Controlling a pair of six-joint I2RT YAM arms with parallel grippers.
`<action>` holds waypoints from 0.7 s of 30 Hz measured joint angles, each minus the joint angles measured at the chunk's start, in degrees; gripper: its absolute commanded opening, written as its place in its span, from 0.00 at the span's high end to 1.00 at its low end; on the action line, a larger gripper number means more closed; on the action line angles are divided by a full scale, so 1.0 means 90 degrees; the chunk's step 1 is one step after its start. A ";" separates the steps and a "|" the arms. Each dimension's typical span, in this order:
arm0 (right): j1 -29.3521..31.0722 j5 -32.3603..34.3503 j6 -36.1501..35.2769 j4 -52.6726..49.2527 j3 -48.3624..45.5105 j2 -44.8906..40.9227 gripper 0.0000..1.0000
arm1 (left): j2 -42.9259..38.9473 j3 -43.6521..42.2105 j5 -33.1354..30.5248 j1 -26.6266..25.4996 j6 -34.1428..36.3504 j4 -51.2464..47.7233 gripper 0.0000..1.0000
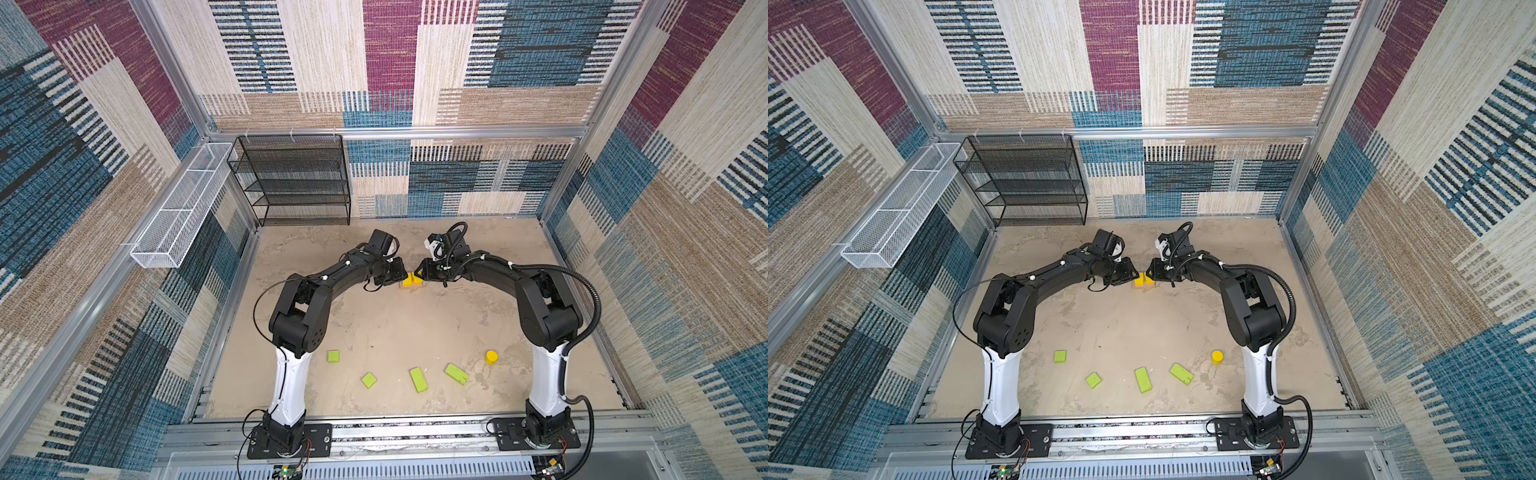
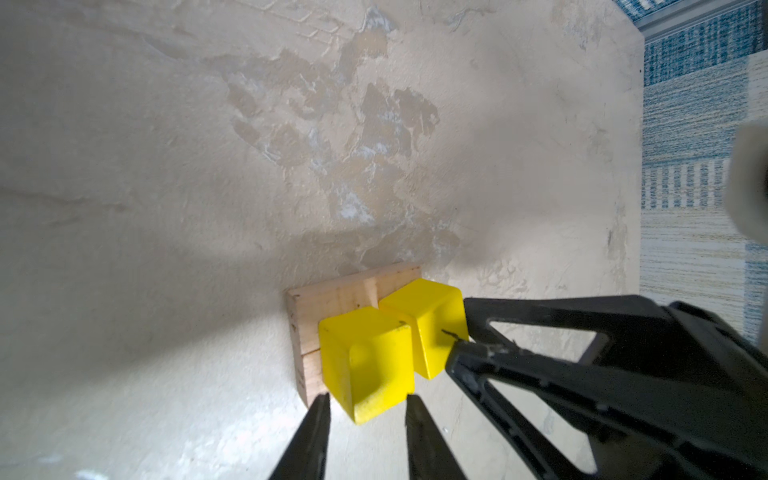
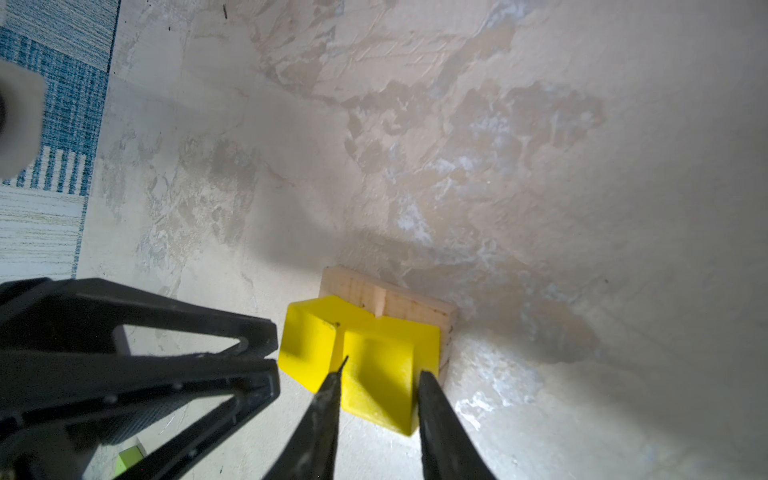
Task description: Build the wood block tower
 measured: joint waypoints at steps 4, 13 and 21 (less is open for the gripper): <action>0.0000 0.0000 0.0019 0.0000 0.0000 -0.0019 0.68 | 0.0029 0.0032 0.0007 0.0000 0.0000 0.0000 0.66; 0.0000 0.0000 0.0049 0.0002 -0.0051 -0.0024 0.71 | 0.0090 0.0083 0.0041 0.0000 0.0000 0.0000 0.68; 0.0000 -0.0002 0.0073 0.0002 -0.0085 -0.0027 0.75 | 0.0121 0.0114 0.0046 0.0000 0.0000 0.0000 0.70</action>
